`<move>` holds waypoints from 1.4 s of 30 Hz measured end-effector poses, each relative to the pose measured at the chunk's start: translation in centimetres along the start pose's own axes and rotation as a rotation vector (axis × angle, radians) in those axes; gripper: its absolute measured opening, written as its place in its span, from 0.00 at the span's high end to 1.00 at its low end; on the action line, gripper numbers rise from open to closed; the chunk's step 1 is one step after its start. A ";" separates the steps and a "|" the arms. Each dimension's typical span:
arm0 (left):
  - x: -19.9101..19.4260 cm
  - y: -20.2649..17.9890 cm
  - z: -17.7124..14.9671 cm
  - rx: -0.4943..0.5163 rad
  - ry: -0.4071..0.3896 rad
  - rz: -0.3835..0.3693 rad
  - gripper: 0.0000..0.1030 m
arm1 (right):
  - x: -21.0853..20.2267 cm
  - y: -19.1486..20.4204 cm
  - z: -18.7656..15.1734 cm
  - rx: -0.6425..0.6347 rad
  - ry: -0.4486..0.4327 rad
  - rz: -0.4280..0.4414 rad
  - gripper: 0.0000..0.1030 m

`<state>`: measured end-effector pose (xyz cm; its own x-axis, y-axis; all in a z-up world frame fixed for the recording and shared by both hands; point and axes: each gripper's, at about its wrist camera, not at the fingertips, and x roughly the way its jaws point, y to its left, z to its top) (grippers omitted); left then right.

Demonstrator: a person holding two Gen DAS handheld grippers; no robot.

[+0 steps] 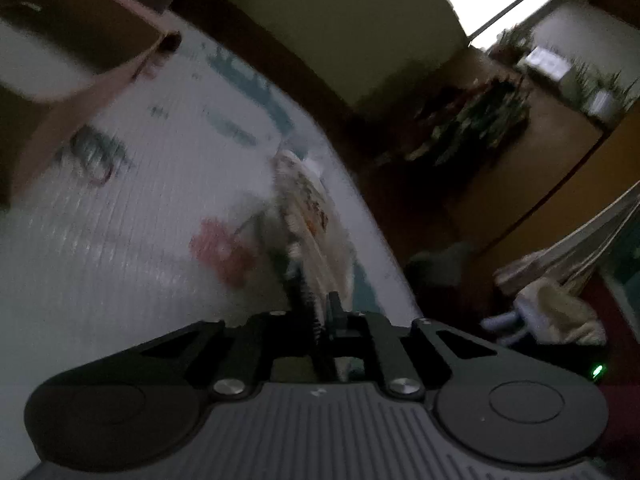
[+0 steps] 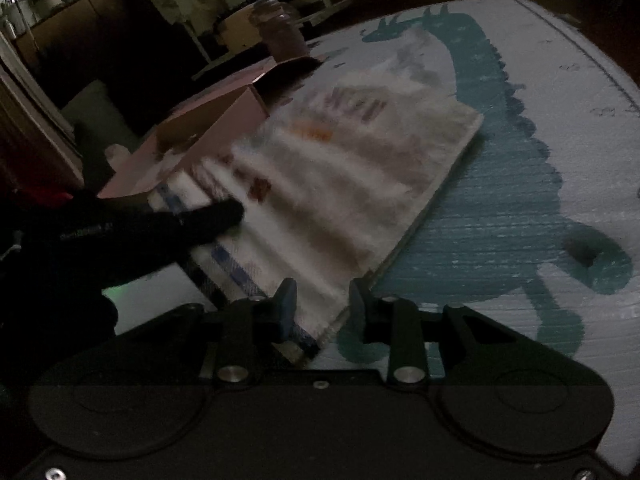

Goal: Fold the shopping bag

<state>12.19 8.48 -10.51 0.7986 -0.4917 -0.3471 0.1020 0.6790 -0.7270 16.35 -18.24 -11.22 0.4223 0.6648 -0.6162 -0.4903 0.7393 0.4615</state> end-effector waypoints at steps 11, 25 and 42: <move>-3.1 -8.8 8.4 0.361 -0.184 0.082 0.96 | -3.6 -1.6 0.9 0.153 -0.185 -0.066 0.71; 10.4 -16.6 -8.4 1.835 0.617 0.367 0.96 | -6.6 -6.0 0.8 0.475 -0.334 -0.094 0.71; 4.9 -15.4 -7.0 1.287 0.574 0.122 0.43 | -4.3 -4.5 1.1 0.319 -0.227 -0.169 0.71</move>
<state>10.36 -8.20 -5.14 0.5249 -0.3334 -0.7832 0.7616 0.5947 0.2574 17.53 -24.30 -9.92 0.6515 0.5117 -0.5601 -0.1547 0.8124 0.5622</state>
